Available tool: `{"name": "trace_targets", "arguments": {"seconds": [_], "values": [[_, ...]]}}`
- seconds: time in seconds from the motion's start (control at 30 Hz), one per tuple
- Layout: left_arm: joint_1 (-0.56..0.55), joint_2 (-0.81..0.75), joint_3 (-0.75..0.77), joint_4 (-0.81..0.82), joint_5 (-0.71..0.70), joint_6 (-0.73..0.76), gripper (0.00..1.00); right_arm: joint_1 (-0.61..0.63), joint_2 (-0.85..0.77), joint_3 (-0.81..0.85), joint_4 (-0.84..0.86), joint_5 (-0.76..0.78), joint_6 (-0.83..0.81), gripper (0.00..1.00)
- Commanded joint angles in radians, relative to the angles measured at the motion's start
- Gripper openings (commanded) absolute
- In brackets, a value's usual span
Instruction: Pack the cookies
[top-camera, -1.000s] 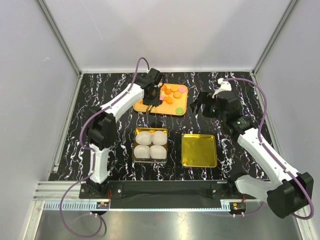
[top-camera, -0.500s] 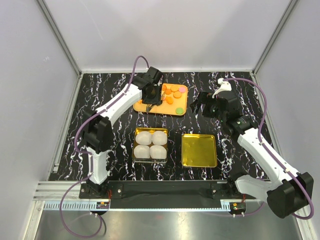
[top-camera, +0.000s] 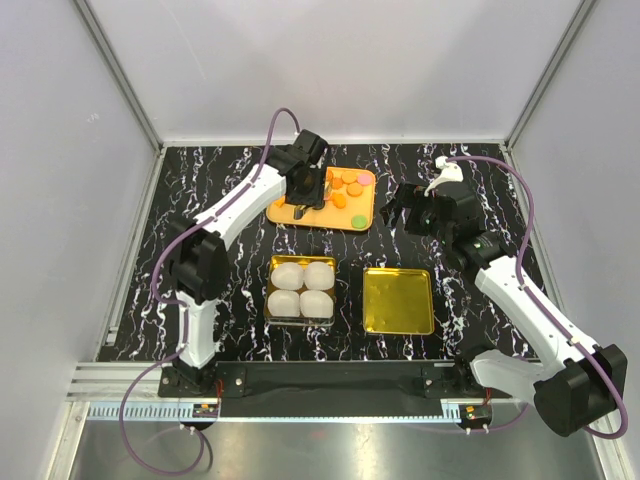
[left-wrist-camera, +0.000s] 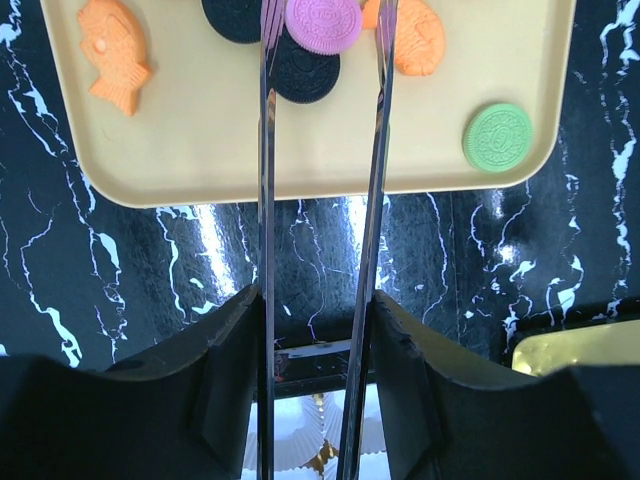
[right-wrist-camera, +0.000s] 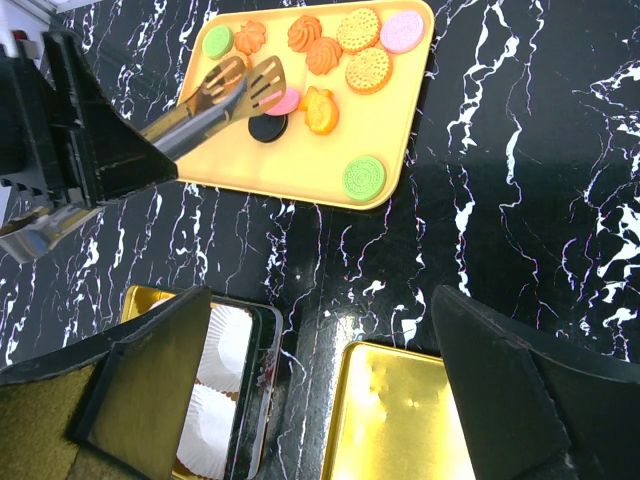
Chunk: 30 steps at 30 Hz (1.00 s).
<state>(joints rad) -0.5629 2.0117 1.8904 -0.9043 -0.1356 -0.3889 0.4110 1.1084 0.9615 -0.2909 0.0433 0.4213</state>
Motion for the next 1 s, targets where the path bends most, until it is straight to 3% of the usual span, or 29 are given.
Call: {"name": "trace_targets", "arguments": {"seconds": [0.0,0.97], "values": [[-0.006,0.013,0.041,0.004,-0.013,0.012,0.49,-0.005,-0.009,0.008,0.001,0.021,-0.019,1.00],[-0.017,0.070,0.056,0.008,-0.022,0.019,0.50,-0.005,-0.015,0.002,0.004,0.015,-0.018,1.00]]}}
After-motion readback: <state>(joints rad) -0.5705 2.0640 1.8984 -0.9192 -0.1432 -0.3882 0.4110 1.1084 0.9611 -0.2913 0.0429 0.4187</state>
